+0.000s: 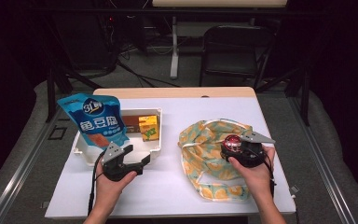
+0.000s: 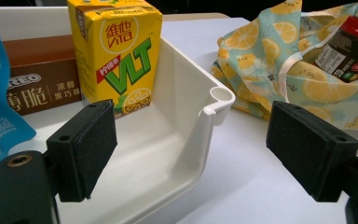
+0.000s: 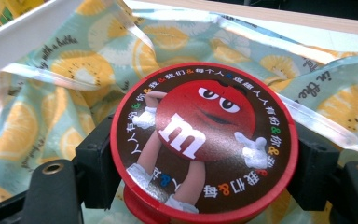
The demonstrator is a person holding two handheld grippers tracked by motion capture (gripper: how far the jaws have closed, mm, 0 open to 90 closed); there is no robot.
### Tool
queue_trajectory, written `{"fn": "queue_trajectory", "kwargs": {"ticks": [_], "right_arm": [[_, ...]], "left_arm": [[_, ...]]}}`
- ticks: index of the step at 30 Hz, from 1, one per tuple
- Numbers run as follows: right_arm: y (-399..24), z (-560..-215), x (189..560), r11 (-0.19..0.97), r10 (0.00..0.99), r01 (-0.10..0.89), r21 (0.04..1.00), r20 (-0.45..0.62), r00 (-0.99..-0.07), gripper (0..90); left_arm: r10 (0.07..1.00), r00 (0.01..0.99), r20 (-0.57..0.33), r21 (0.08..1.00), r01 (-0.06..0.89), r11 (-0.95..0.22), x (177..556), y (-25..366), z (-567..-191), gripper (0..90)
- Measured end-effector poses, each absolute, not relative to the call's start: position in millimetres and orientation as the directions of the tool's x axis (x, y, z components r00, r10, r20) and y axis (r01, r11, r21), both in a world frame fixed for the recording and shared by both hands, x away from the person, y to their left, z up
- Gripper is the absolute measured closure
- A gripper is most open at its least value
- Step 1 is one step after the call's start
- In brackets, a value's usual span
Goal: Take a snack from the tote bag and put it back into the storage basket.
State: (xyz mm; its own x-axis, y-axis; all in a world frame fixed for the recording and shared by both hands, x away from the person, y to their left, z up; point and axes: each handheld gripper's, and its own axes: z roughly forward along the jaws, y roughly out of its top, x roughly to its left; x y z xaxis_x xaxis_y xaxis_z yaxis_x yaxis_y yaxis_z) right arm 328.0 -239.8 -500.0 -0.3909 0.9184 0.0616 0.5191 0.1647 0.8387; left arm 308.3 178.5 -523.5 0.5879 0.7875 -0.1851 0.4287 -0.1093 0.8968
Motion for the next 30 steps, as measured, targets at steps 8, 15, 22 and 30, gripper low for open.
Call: {"fn": "queue_trajectory", "kwargs": {"ticks": [8, 15, 22, 30], "right_arm": [[-235, -491, 321, 0.160, 0.913, 0.508, 0.846, 0.069, -0.402, 25.0], [-232, -482, 317, 0.159, 0.906, 0.486, 0.859, 0.069, -0.418, 25.0], [-229, -472, 313, 0.155, 0.901, 0.469, 0.869, 0.070, -0.428, 25.0], [-223, -464, 310, 0.159, 0.892, 0.460, 0.874, 0.072, -0.445, 25.1]], "left_arm": [[0.785, 0.590, -0.189, 0.900, 0.424, -0.102, 307, 180, -521, 15.6], [0.781, 0.595, -0.189, 0.901, 0.421, -0.103, 307, 178, -521, 15.1], [0.771, 0.611, -0.180, 0.905, 0.409, -0.114, 306, 169, -518, 13.2], [0.745, 0.647, -0.164, 0.909, 0.393, -0.141, 303, 153, -516, 9.3]]}}
